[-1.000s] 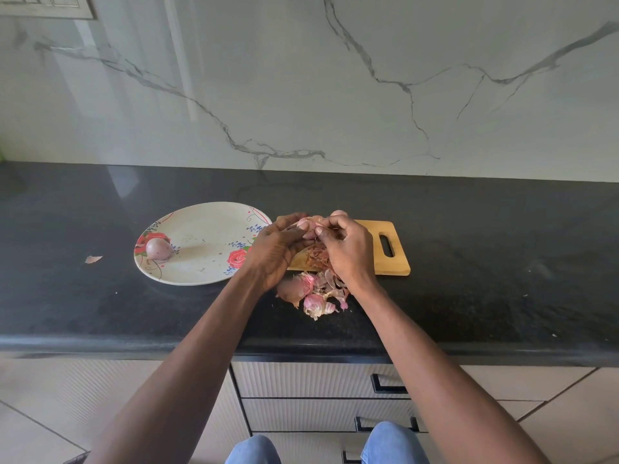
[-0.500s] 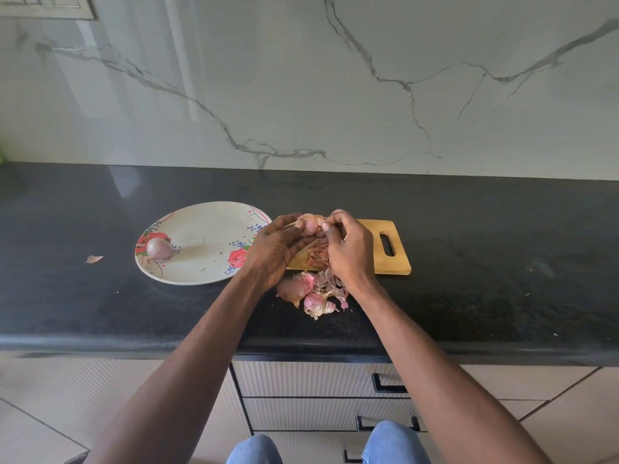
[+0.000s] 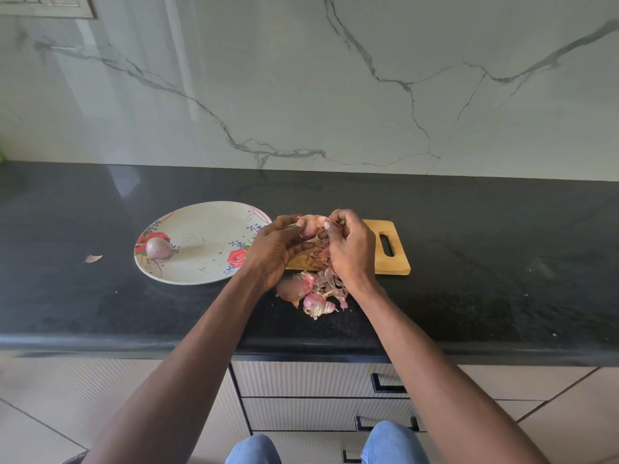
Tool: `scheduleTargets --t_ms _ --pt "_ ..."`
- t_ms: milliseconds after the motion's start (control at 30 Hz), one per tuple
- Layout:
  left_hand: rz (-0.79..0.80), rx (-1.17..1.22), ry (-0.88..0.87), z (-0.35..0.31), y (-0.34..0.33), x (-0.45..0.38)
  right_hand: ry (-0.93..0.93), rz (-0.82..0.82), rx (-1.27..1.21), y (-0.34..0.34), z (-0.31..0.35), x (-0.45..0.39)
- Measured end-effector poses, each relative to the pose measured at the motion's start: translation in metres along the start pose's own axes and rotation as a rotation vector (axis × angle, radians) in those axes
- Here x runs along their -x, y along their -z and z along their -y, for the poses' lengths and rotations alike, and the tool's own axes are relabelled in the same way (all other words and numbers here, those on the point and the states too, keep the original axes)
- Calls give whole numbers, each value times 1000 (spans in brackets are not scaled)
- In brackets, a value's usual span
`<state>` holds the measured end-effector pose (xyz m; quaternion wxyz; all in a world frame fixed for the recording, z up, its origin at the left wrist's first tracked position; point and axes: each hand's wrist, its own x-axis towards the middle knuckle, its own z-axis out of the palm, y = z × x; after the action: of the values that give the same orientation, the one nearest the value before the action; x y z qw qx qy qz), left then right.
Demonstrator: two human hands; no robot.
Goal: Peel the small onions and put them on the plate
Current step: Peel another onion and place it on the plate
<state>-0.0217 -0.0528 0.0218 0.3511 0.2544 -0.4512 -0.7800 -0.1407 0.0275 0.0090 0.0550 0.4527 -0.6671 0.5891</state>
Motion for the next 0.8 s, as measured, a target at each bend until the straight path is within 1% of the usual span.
scheduleTargets --t_ms 233,433,500,567,667,733,800 --pt "-7 -27 1 1 2 -2 -46 -44 18 1 2 -1" --pt "-38 33 -4 -2 1 -1 -78 -81 36 2 1 -2" --pt "-39 37 3 -2 1 -1 -65 -52 45 2 1 -2" --pt "-42 31 -3 -2 2 -1 -39 24 81 2 0 0" --pt "-41 34 -18 -1 5 -3 22 120 201 -3 -7 2" --pt "-25 29 -28 0 5 -4 43 106 189 -4 -8 2" --pt "3 27 -45 0 5 -4 75 52 93 -2 -5 1"
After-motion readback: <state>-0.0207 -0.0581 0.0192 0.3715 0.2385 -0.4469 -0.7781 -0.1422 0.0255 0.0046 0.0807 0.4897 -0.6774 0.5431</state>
